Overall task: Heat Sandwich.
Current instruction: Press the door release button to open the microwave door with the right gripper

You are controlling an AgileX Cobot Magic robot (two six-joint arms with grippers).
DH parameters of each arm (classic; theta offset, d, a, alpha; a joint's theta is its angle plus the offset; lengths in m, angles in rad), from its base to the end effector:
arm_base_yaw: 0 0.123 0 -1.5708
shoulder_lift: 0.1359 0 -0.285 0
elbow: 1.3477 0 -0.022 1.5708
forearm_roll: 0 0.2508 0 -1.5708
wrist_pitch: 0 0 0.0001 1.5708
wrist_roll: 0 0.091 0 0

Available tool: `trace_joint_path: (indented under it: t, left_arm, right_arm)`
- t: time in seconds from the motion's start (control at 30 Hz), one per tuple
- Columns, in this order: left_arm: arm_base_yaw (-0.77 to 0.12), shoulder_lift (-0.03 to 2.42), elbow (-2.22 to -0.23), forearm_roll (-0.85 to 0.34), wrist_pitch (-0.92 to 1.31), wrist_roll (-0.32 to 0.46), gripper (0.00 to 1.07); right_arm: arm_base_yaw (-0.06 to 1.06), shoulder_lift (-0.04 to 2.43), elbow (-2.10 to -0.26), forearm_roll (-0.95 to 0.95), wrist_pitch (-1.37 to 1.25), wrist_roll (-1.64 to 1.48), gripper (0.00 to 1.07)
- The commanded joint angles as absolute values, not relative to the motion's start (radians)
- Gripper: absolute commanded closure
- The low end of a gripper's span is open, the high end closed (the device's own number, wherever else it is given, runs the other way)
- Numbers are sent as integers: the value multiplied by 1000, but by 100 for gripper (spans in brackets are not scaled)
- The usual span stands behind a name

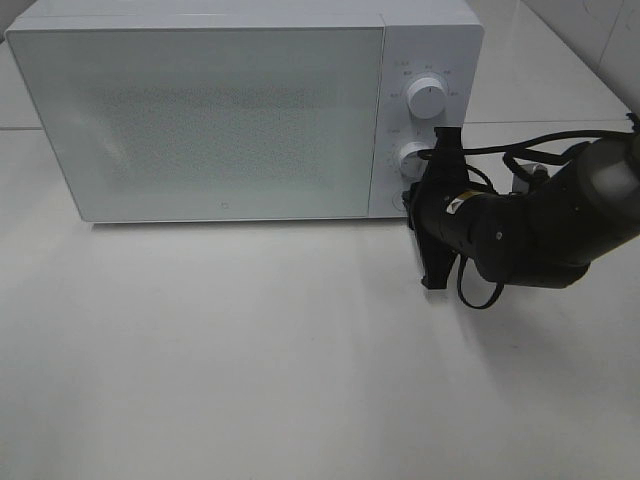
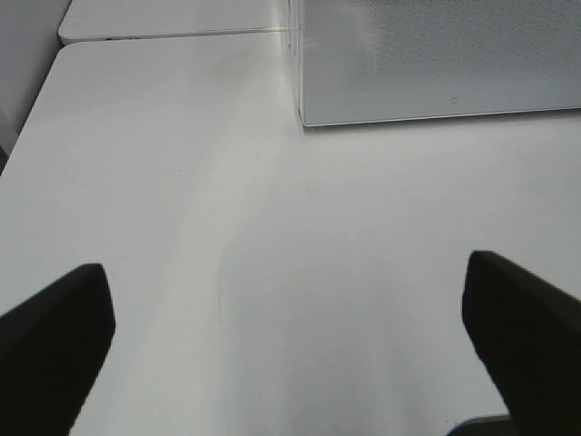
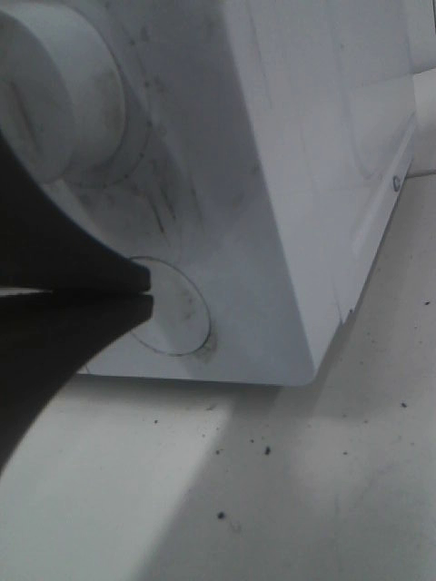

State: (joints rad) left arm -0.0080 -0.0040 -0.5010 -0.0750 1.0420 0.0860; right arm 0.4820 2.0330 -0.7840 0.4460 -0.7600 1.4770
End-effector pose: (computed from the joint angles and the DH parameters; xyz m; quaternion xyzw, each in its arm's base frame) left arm -0.0050 -0.0059 0.2793 0.0410 0.8454 -0.0167 0.5323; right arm 0.3302 0.1422 0.0990 0.5795 0.6108 0.4252 0.3320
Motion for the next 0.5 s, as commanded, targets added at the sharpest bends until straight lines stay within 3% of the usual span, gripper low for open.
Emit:
trace_joint_path:
  t: [0.03,0.5]
  left_arm:
    - [-6,-27,-498,-83,1026,87,3]
    - [-6,-27,-498,-82,1026,87,3]
  right_arm:
    - [477,2056,-813,428,-746,1492,107]
    - [477,2102,-851,488,-834,1465,107]
